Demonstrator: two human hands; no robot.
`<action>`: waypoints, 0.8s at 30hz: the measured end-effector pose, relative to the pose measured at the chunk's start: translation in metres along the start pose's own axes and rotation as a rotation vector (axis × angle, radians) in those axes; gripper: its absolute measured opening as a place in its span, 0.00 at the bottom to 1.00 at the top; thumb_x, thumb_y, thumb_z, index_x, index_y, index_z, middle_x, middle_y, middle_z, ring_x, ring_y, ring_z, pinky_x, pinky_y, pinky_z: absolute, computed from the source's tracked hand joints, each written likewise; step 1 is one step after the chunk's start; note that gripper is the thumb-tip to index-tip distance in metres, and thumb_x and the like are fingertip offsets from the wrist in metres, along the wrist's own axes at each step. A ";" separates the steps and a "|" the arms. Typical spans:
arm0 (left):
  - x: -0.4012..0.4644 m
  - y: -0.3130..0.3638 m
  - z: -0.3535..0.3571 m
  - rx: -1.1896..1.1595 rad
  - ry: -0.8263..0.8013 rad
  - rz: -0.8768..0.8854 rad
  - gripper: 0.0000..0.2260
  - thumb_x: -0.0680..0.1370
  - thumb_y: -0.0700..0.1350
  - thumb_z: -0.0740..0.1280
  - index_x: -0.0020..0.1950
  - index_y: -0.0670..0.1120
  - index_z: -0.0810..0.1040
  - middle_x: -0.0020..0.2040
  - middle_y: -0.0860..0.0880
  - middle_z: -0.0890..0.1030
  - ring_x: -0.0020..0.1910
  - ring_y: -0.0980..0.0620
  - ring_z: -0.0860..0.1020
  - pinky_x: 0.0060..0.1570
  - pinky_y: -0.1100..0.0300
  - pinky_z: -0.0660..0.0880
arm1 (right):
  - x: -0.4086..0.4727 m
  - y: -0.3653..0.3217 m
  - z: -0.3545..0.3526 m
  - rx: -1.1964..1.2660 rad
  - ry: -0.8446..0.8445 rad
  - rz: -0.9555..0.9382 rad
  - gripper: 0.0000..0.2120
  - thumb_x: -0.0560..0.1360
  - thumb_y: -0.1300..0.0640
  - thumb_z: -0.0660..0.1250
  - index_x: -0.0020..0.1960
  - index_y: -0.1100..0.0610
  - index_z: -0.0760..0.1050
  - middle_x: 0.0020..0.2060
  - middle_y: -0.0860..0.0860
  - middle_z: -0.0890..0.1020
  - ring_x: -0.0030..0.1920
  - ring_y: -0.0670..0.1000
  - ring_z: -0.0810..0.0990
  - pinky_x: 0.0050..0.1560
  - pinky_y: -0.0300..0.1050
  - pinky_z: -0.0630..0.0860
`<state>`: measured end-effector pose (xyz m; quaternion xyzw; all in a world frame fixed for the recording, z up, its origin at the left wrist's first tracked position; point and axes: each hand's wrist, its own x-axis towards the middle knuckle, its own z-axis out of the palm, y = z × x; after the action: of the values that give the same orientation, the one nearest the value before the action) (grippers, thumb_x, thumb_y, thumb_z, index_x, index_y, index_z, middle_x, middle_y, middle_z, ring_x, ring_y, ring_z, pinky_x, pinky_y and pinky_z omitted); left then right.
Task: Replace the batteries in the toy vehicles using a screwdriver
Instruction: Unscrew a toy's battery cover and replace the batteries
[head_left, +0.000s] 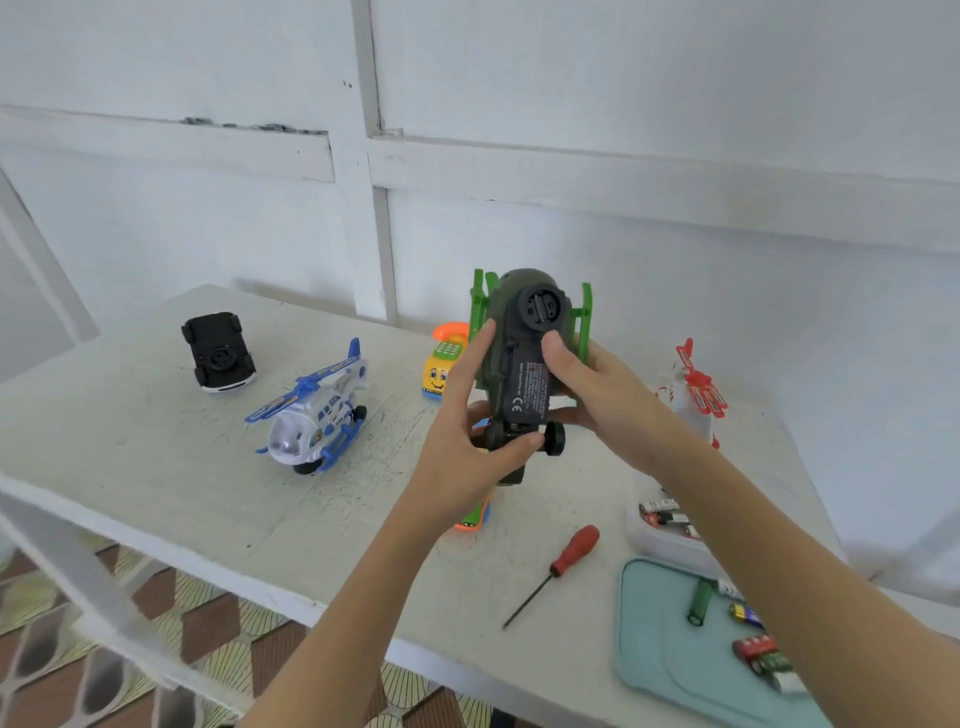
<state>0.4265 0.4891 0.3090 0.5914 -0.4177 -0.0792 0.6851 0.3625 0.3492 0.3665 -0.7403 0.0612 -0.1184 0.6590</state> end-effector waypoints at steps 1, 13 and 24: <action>-0.003 -0.001 -0.001 -0.017 0.017 -0.007 0.40 0.72 0.37 0.71 0.73 0.69 0.59 0.75 0.55 0.66 0.58 0.43 0.80 0.56 0.46 0.79 | 0.003 0.003 -0.001 0.015 0.006 0.047 0.26 0.74 0.37 0.54 0.65 0.52 0.69 0.57 0.51 0.80 0.53 0.50 0.81 0.52 0.50 0.79; -0.011 -0.013 -0.011 -0.054 0.195 -0.075 0.41 0.73 0.26 0.69 0.77 0.56 0.59 0.68 0.68 0.69 0.53 0.51 0.82 0.50 0.61 0.78 | -0.025 0.107 -0.038 -1.199 -0.423 -0.023 0.15 0.71 0.60 0.71 0.56 0.51 0.79 0.55 0.46 0.77 0.53 0.48 0.70 0.56 0.43 0.68; -0.014 -0.019 -0.010 -0.056 0.197 -0.078 0.40 0.73 0.27 0.70 0.76 0.58 0.59 0.66 0.72 0.69 0.55 0.51 0.82 0.54 0.56 0.79 | -0.027 0.133 -0.030 -1.352 -0.463 -0.049 0.12 0.72 0.58 0.70 0.55 0.51 0.80 0.55 0.48 0.74 0.57 0.49 0.69 0.53 0.42 0.67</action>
<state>0.4310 0.4995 0.2863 0.5926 -0.3226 -0.0590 0.7357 0.3376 0.3110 0.2358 -0.9940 -0.0368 0.0910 0.0492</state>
